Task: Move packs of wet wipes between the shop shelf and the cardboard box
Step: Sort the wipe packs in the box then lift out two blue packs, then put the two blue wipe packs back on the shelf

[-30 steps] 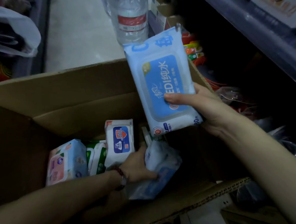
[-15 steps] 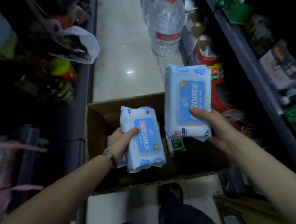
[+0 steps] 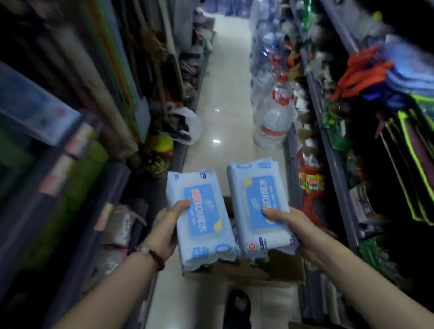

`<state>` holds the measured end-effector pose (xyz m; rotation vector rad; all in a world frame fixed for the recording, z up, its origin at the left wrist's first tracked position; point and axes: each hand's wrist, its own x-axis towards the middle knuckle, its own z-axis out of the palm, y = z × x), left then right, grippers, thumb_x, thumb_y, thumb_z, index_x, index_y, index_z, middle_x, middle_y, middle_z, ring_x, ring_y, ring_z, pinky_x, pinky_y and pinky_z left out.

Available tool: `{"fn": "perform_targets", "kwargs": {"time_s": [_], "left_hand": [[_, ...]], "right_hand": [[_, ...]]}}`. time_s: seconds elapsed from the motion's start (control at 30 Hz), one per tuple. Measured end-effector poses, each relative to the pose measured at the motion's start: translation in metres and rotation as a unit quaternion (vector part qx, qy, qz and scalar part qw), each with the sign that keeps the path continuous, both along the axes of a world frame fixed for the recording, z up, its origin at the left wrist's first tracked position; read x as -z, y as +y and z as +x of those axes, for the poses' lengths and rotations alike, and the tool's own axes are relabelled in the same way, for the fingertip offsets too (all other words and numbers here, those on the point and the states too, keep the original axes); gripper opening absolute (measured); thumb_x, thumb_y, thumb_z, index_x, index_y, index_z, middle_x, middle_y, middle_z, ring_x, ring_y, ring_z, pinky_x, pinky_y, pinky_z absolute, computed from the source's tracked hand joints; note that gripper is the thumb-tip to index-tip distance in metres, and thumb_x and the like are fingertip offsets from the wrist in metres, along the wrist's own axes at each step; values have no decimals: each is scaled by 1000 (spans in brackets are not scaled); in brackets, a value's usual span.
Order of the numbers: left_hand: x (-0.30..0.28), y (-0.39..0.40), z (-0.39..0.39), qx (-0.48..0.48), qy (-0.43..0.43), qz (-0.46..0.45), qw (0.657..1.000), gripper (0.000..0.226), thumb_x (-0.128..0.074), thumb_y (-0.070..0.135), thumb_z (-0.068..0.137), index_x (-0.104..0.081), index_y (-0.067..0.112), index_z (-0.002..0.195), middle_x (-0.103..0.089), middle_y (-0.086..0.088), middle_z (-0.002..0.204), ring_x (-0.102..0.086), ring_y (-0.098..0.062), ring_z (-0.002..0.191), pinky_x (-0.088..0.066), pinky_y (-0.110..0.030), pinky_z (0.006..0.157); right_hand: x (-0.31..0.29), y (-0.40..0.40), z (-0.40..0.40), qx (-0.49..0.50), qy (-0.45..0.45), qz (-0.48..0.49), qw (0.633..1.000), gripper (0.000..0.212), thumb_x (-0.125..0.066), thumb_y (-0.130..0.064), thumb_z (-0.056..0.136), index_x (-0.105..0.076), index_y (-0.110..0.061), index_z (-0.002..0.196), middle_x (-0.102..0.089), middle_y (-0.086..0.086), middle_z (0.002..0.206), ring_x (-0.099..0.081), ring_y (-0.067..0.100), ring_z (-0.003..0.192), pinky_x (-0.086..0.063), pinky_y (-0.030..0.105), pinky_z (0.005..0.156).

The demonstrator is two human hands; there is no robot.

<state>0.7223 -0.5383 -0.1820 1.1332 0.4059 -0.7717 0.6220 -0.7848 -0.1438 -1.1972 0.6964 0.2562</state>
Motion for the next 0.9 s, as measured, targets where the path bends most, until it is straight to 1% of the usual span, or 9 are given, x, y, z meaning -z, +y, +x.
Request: {"fn": "perform_targets", "kwargs": {"time_s": [0.1,0.17,0.2,0.3,0.4,0.5,0.6,0.73,0.9], "left_hand": [[-50,33,-14,-36,-8,-22,999,45,-68,27,77,-63,6,117,-70,-20,110,-68,-34,100,-55,-48,87],[-79,55,-26,-69,-21,-42,997,35,-59,26,84,-64,9,113,-72,-18,105,-71,-31,92,-60,-44,74],[-91,66,-31,-85,-27,-48,995,37,-59,26,83,-63,9,116,-72,-18,106,-71,-32,93,-59,-45,74],[-122,96,-49,-129,-36,-56,989,53,-69,28,78,-59,9,126,-65,-23,120,-63,-40,109,-49,-57,92],[-146,122,-72,-181,-70,-60,979,56,-69,29,75,-59,8,126,-63,-24,123,-61,-42,111,-49,-57,92],[-159,140,-100,-248,-99,-55,962,64,-77,32,71,-58,10,128,-61,-23,127,-58,-42,116,-41,-61,101],[-164,151,-133,-324,-100,-65,938,67,-77,31,71,-55,12,131,-58,-24,130,-54,-43,121,-37,-63,104],[-168,158,-184,-421,-101,-42,900,67,-78,30,67,-58,6,126,-61,-25,124,-58,-43,115,-42,-61,101],[-157,163,-257,-559,-64,-9,826,80,-82,32,60,-53,6,129,-64,-23,122,-61,-41,113,-44,-61,98]], "right_hand": [[-43,29,11,-42,-13,-5,999,65,-84,-13,64,-57,-5,123,-75,16,102,-74,29,79,-58,34,59],[-66,49,17,-78,-18,-5,997,71,-87,-16,61,-56,-8,124,-75,14,102,-74,30,83,-58,35,61],[-76,58,20,-101,-20,-1,995,74,-89,-20,59,-56,-10,125,-74,15,105,-73,33,87,-59,38,66],[-105,86,31,-178,-33,17,983,75,-87,-23,58,-56,-10,125,-72,18,111,-71,39,96,-58,44,73],[-129,112,42,-257,-50,18,965,76,-88,-27,52,-61,-11,121,-73,17,110,-71,38,96,-58,47,80],[-146,134,56,-331,-67,5,941,80,-90,-32,45,-63,-18,119,-74,12,109,-71,35,98,-54,52,90],[-156,155,65,-404,-73,-4,912,75,-92,-30,49,-63,-20,117,-75,9,106,-73,31,95,-56,49,88],[-160,189,61,-504,-56,8,862,77,-93,-30,43,-66,-25,114,-75,9,108,-71,33,99,-51,54,96],[-153,237,37,-609,-48,19,791,81,-91,-28,40,-65,-22,117,-75,9,108,-71,32,100,-52,51,95]]}}
